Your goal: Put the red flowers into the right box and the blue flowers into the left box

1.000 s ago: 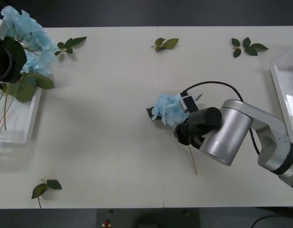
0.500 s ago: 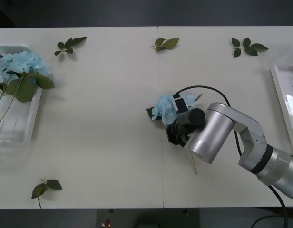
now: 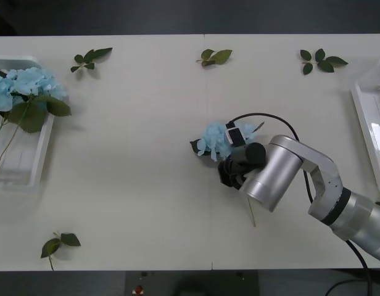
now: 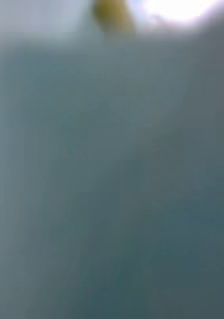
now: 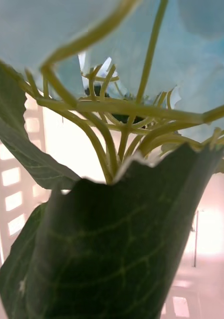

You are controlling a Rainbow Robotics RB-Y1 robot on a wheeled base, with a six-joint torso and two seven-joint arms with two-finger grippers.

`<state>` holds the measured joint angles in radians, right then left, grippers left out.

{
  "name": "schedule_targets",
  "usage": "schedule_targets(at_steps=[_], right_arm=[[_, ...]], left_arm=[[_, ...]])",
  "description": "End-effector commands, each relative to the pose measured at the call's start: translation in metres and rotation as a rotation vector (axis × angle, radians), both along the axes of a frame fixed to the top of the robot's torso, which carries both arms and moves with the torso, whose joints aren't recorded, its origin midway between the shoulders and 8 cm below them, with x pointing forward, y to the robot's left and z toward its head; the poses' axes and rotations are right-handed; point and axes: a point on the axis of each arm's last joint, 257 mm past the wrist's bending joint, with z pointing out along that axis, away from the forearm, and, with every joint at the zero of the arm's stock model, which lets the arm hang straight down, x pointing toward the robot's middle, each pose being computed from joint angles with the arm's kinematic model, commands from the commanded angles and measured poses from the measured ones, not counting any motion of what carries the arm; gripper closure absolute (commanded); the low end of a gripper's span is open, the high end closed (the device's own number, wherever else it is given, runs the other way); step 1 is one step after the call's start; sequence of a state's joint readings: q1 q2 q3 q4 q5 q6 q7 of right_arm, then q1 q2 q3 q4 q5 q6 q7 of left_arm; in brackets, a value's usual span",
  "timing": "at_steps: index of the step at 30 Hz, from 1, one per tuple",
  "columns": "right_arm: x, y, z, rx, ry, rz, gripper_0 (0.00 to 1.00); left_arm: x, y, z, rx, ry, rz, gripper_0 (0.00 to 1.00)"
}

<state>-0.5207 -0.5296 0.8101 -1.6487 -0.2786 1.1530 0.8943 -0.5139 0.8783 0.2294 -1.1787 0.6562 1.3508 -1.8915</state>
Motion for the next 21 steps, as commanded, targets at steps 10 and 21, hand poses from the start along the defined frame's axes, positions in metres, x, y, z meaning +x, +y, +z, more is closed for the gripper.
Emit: schedule_targets(at_steps=[10, 21], right_arm=[[0.009, 0.023, 0.020, -0.009, -0.044, 0.079, 0.98], [0.023, 0.011, 0.058, 0.123, -0.038, 0.076, 1.00]], left_arm=[[0.002, 0.019, 0.009, 0.040, -0.021, -0.007, 0.00], [0.001, -0.001, 0.040, 0.029, -0.037, -0.076, 0.00]])
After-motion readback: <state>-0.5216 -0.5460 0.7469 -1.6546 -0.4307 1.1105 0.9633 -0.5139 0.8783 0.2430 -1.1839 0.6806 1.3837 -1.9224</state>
